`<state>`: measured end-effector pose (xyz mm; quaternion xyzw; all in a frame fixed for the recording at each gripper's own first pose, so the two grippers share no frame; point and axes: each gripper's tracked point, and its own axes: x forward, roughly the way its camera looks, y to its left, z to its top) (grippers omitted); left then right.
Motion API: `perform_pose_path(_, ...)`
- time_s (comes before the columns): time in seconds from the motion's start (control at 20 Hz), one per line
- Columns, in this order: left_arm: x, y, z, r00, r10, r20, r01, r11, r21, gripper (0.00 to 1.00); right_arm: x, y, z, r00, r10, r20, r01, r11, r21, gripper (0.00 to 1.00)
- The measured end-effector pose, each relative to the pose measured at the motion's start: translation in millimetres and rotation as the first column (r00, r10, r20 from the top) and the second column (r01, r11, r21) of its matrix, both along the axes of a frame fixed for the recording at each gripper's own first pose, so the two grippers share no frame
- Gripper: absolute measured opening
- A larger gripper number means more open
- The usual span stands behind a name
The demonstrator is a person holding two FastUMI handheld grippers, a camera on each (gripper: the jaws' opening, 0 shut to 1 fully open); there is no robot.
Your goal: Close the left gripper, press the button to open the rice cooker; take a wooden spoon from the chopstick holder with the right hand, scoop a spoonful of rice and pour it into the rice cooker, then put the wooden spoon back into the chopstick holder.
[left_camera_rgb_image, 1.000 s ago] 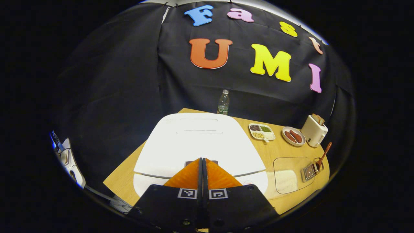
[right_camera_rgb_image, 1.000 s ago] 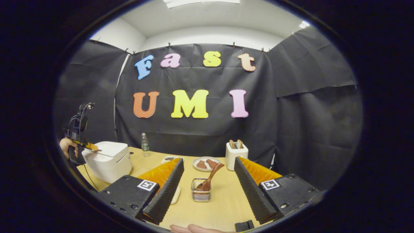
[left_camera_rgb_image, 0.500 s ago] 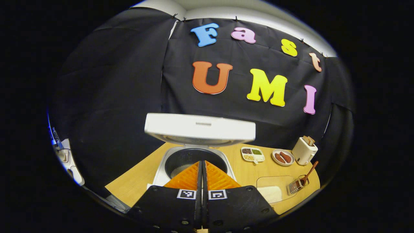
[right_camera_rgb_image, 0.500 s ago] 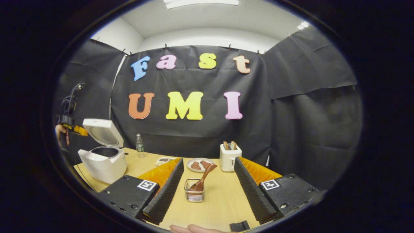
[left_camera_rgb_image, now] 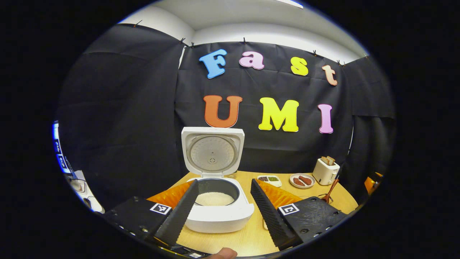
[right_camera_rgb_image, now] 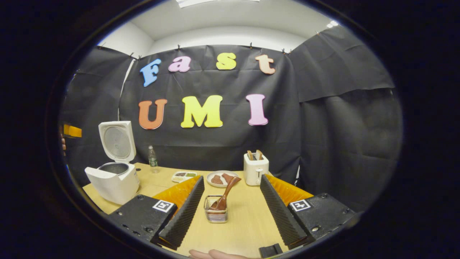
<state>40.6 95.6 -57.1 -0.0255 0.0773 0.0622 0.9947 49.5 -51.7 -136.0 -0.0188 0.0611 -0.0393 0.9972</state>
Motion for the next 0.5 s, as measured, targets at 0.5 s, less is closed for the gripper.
perform_pose_path(0.5,-50,-24,-2,0.996,-0.071,0.056,0.071,0.997,0.009,0.94,53,-14,-50,0.998,-0.019,-0.058,0.02,1.0,0.011,1.0)
